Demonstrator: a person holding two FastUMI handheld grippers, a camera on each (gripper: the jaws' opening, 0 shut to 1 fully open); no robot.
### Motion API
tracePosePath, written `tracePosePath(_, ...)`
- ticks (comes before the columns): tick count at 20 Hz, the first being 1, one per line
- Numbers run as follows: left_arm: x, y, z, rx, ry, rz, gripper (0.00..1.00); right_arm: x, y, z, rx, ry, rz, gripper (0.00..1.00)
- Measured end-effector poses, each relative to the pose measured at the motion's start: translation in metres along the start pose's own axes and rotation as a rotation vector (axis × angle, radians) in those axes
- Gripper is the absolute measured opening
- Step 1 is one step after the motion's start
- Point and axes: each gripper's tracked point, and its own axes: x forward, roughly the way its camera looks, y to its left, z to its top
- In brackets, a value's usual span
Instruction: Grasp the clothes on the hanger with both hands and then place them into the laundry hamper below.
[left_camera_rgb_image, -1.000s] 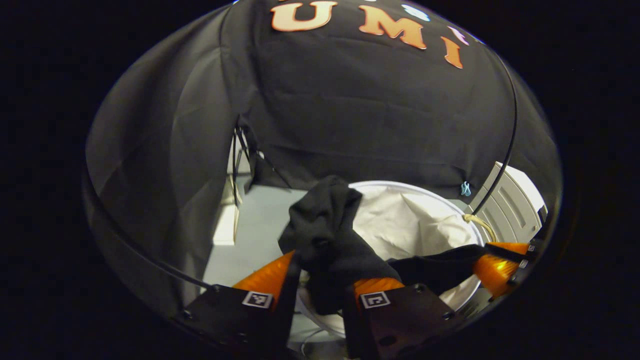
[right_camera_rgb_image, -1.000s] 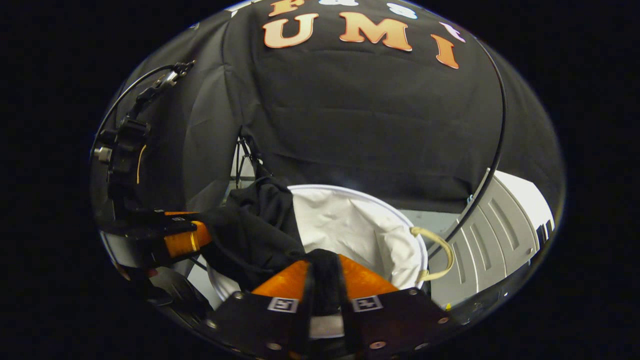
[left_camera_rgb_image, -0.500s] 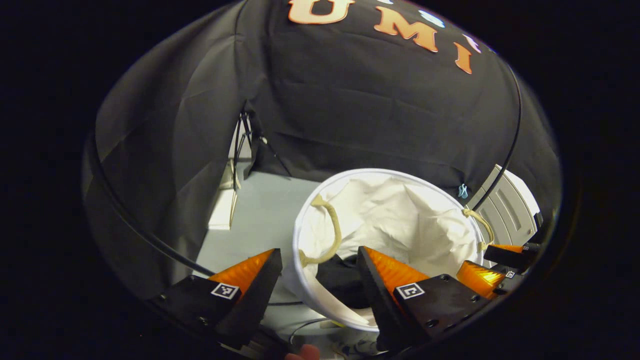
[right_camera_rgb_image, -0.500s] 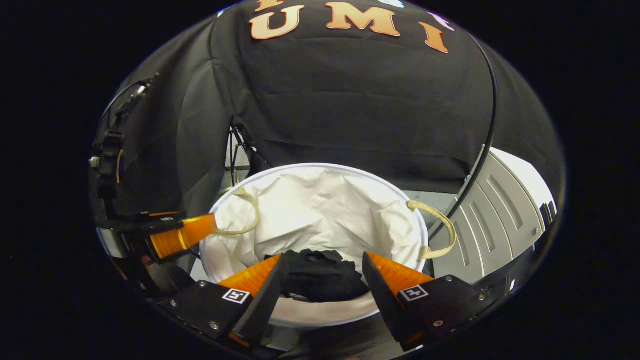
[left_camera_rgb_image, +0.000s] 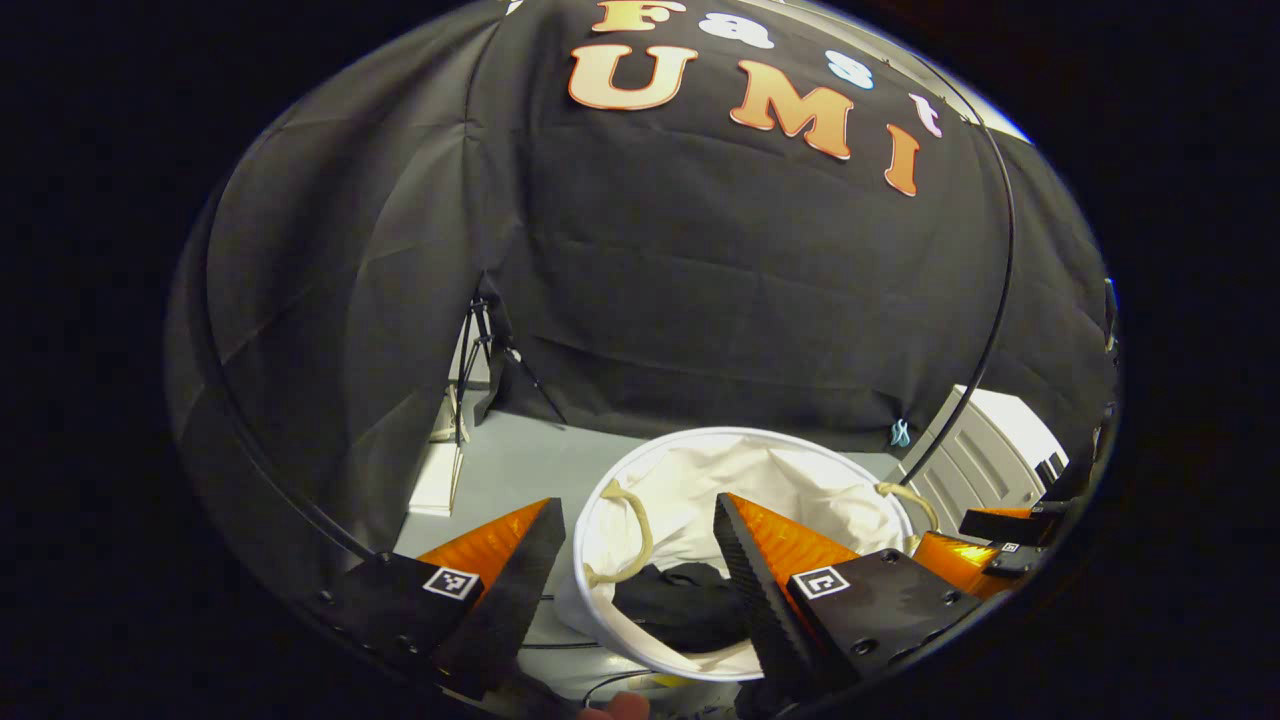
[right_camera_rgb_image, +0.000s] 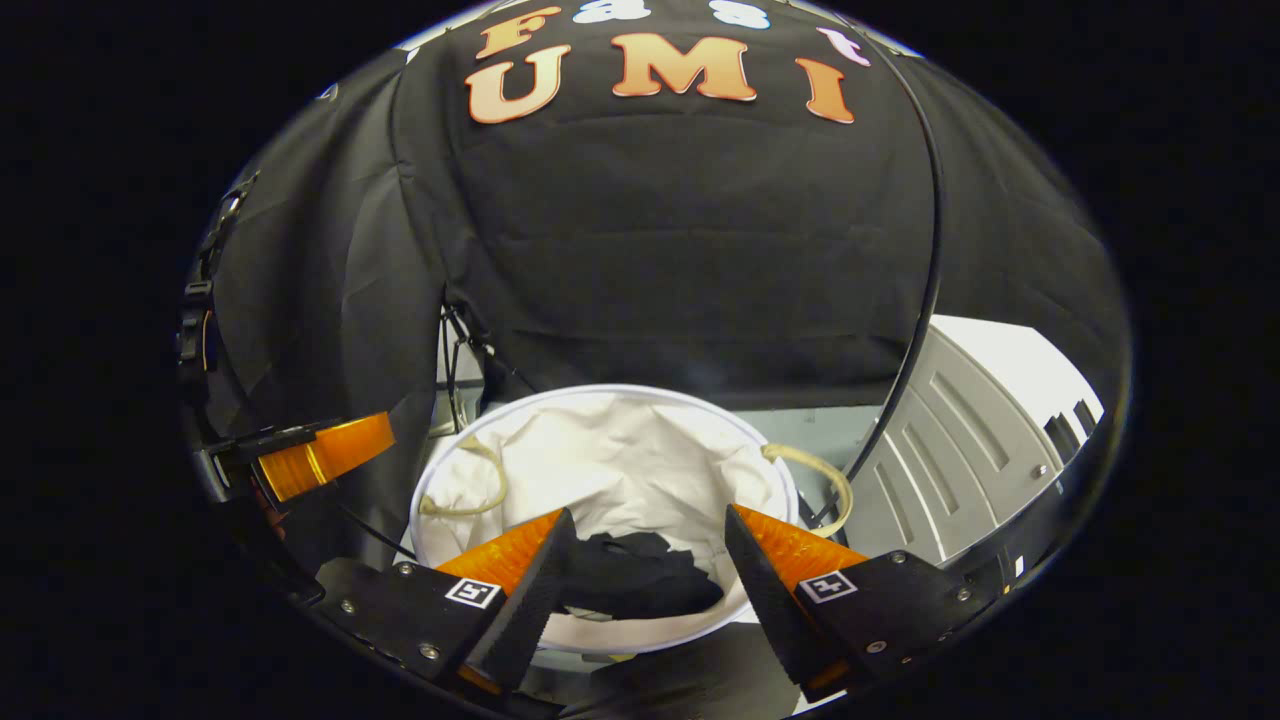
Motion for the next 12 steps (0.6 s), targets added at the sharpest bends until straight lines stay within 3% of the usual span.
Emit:
tracePosePath(5,-0.029,-0.008,0.060,0.008,-0.126,-0.016,0.94,-0.043,-0.016,0.068,-0.002,-0.145,-0.029,0.93)
tracePosePath(8,-0.049,-0.013,0.103,0.019,-0.224,-0.021,1.00,-0.067,-0.016,0.109,0.010,-0.231,-0.030,0.92)
tracePosePath(12,-0.072,-0.016,0.161,0.049,-0.336,-0.019,0.97,-0.105,-0.023,0.171,0.009,-0.343,-0.038,0.92)
